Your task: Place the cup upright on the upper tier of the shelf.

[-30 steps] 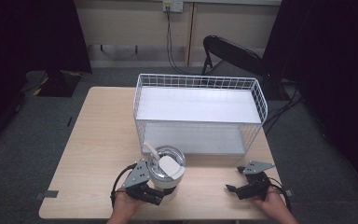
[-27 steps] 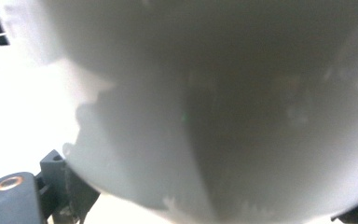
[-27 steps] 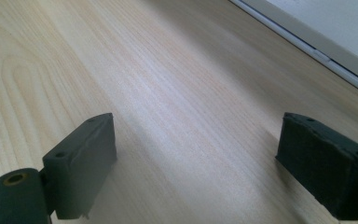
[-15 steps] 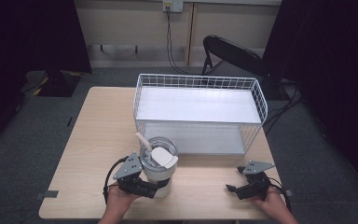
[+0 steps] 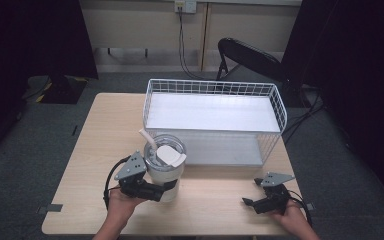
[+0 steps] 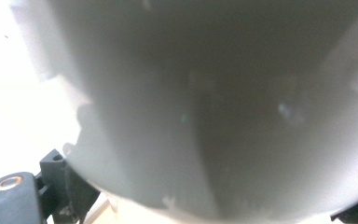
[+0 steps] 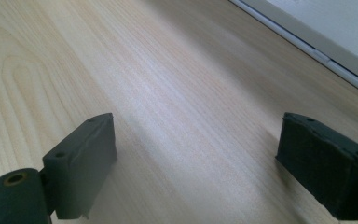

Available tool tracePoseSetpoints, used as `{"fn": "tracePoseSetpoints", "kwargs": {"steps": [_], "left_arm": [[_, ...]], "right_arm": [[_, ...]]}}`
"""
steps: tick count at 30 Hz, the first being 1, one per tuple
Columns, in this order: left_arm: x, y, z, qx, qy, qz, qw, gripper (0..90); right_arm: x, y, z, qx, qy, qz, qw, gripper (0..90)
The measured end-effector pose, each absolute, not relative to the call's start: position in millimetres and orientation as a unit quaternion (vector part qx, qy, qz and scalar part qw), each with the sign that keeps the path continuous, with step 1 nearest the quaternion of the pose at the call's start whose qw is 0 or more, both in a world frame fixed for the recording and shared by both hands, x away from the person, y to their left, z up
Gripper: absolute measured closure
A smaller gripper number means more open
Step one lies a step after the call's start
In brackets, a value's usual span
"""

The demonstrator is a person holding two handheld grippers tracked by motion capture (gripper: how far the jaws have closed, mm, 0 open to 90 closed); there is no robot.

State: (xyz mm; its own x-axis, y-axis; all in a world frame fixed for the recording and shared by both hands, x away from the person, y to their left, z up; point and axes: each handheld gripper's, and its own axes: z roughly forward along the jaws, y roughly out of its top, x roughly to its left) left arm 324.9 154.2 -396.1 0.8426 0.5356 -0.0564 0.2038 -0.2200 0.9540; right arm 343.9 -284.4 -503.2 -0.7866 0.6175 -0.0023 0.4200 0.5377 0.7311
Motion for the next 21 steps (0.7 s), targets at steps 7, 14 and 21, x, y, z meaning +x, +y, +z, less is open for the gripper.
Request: {"fn": "tracePoseSetpoints", "kwargs": {"steps": [7, 14, 21], "left_arm": [[329.5, 154.9, -382.4, 0.767, 0.245, 0.145, 0.576, 9.6], [333.4, 153.9, -367.7, 0.773, 0.238, 0.147, 0.569, 9.7], [339.3, 150.9, -348.6, 0.775, 0.235, 0.143, 0.569, 9.7]], "right_arm": [[343.8, -284.4, -503.2, 0.299, 0.867, 0.376, 0.131, 11.0], [343.9, -284.4, -503.2, 0.299, 0.867, 0.376, 0.131, 11.0], [343.9, -284.4, -503.2, 0.299, 0.867, 0.376, 0.131, 11.0]]}}
